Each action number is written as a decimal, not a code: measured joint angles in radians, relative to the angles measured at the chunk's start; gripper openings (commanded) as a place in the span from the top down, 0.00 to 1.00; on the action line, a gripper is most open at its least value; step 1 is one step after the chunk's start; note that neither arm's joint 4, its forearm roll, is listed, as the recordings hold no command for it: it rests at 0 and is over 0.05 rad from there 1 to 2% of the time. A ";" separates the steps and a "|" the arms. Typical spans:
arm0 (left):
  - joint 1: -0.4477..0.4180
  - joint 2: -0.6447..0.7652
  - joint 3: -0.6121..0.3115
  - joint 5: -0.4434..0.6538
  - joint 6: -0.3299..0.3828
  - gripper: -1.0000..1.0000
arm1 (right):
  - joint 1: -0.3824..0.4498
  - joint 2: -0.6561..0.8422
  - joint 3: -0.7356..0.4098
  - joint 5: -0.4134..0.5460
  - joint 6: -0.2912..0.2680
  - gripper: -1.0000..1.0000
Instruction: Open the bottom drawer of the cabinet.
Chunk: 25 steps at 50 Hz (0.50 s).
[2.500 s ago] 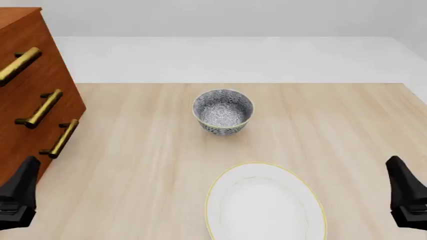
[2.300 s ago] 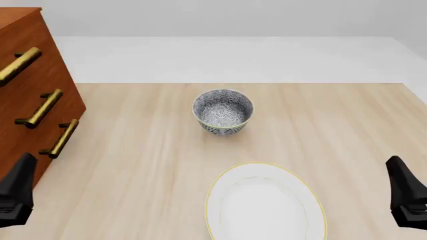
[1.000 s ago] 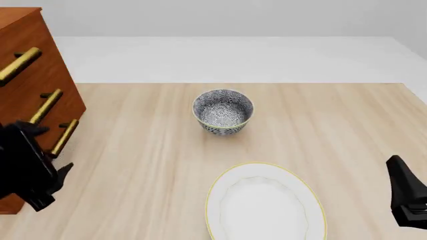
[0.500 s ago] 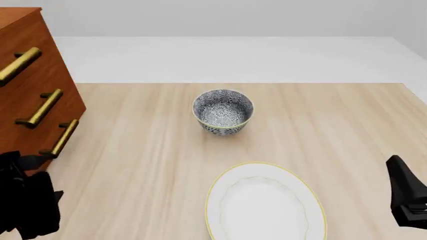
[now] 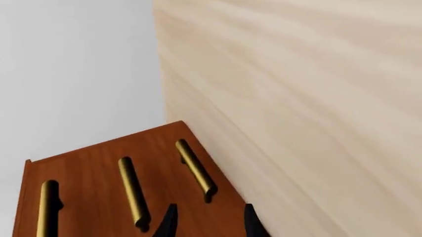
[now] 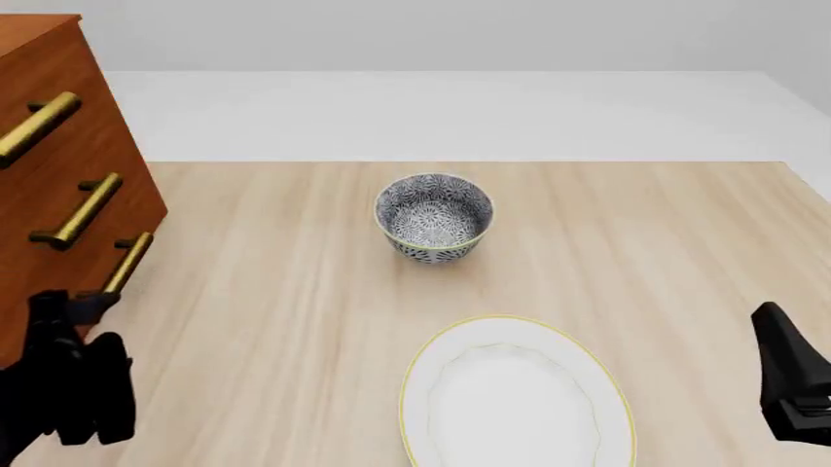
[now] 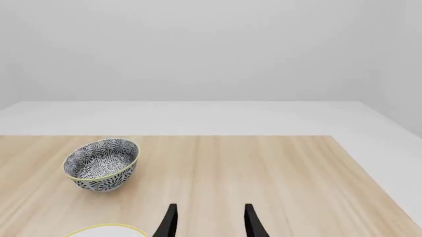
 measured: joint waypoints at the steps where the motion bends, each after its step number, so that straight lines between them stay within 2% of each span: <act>1: 0.001 0.012 0.000 -0.013 0.001 0.00 | 0.000 0.000 0.000 0.000 0.000 0.00; 25: 0.038 0.238 -0.003 -0.224 0.013 0.00 | 0.000 0.001 0.000 -0.001 0.000 0.00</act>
